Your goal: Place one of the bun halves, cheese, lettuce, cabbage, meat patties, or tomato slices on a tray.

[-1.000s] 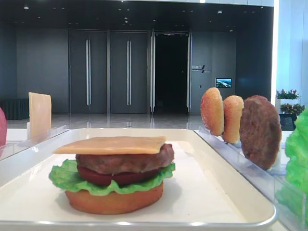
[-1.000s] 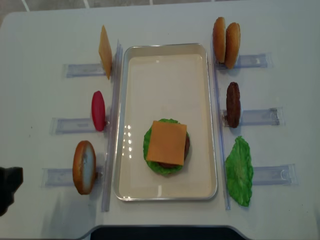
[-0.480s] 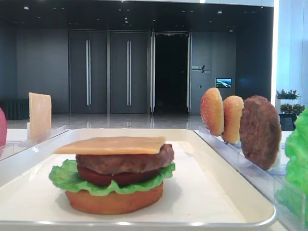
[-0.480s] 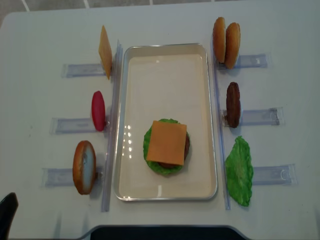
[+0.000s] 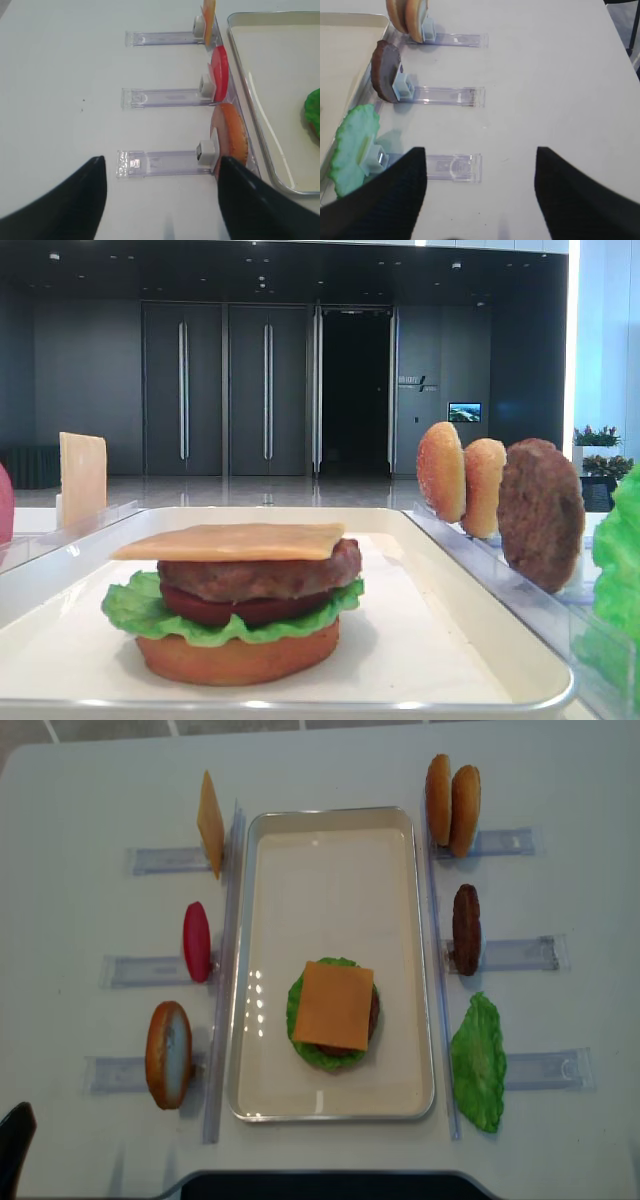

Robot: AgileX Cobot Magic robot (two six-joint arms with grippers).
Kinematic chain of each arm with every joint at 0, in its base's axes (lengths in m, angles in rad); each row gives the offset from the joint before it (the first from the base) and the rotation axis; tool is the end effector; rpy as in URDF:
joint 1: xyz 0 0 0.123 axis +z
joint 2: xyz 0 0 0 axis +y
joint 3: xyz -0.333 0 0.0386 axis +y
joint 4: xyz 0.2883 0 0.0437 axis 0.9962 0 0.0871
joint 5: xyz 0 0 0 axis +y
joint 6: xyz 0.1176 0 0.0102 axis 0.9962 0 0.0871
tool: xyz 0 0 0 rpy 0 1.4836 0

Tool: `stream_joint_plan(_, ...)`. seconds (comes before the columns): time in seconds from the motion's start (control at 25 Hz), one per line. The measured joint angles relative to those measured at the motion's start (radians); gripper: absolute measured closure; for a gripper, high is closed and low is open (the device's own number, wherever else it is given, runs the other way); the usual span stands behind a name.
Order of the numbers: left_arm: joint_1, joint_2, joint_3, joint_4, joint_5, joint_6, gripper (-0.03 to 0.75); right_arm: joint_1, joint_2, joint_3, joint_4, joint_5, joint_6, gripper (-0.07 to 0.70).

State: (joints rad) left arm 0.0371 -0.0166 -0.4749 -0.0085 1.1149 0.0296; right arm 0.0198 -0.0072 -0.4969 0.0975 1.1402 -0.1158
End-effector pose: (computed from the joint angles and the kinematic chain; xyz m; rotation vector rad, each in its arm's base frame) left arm 0.0014 -0.0008 0.2703 -0.0073 2.1071 0.0297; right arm -0.0018 0.0104 0.2755 -0.1528 2.1106 0.0609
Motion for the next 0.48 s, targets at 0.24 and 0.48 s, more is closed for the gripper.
stream_joint_plan(0.24,0.0,0.0,0.001,0.0,-0.001,0.0,0.197,0.0,0.0,0.0,0.0,0.001,0.0,0.16)
stream_joint_plan(0.48,0.0,0.0,0.001,0.0,-0.001,0.0,0.197,0.0,0.0,0.0,0.0,0.001,0.0,0.16)
